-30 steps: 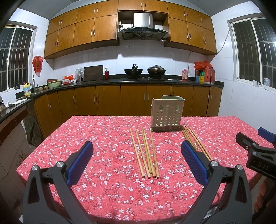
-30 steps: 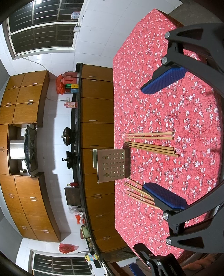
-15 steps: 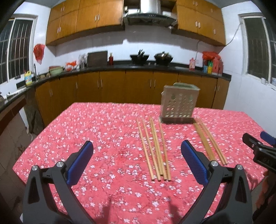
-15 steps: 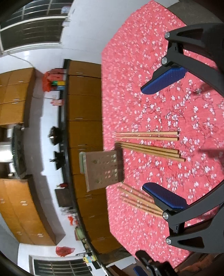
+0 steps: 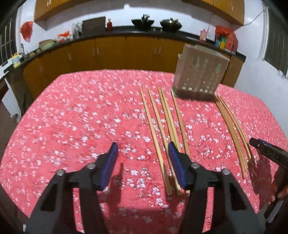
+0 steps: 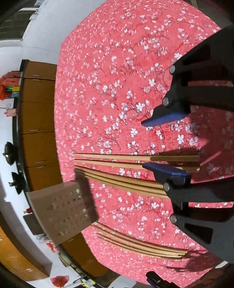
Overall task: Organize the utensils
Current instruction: 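Lower the left tool onto one chopstick and close it while the right tool grasps another chopstick, then lift the held chopstick upright with the left tool while the right tool lifts its chopstick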
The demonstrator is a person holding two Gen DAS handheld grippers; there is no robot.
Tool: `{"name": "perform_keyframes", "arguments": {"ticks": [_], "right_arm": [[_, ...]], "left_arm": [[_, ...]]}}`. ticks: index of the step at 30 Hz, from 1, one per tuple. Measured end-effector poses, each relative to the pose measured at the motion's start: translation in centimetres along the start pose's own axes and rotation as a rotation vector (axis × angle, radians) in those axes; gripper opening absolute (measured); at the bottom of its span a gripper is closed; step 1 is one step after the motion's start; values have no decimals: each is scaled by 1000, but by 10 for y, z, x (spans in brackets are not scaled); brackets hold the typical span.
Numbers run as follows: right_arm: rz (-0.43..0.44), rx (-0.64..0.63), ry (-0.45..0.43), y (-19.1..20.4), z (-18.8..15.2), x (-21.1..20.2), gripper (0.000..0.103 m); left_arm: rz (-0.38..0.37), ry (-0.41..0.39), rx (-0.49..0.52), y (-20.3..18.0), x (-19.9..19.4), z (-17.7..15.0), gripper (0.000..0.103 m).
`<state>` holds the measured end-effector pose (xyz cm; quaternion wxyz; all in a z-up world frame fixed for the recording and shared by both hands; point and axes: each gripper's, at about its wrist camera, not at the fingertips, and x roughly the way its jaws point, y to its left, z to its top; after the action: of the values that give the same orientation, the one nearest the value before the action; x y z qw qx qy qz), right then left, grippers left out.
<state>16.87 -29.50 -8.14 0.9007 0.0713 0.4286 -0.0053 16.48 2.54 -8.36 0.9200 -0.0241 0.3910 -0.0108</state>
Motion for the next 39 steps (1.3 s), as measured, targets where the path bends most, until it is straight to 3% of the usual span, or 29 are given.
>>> {"name": "perform_keyframes", "arguments": {"ticks": [5, 11, 16, 19, 29, 39], "right_arm": [[5, -29, 23, 5, -1, 9, 35], [1, -66, 18, 13, 1, 10, 31], [-21, -84, 5, 13, 3, 12, 10], [-15, -62, 5, 7, 8, 17, 9], [-55, -8, 5, -14, 29, 34, 8], [-48, 3, 6, -19, 29, 33, 9]], "left_arm": [[-32, 54, 32, -4, 16, -1, 34], [-64, 86, 42, -7, 27, 2, 28], [-85, 114, 50, -9, 38, 2, 16], [-81, 124, 64, -11, 43, 1, 10], [4, 109, 41, 16, 71, 28, 8], [-42, 100, 10, 24, 63, 16, 10]]}}
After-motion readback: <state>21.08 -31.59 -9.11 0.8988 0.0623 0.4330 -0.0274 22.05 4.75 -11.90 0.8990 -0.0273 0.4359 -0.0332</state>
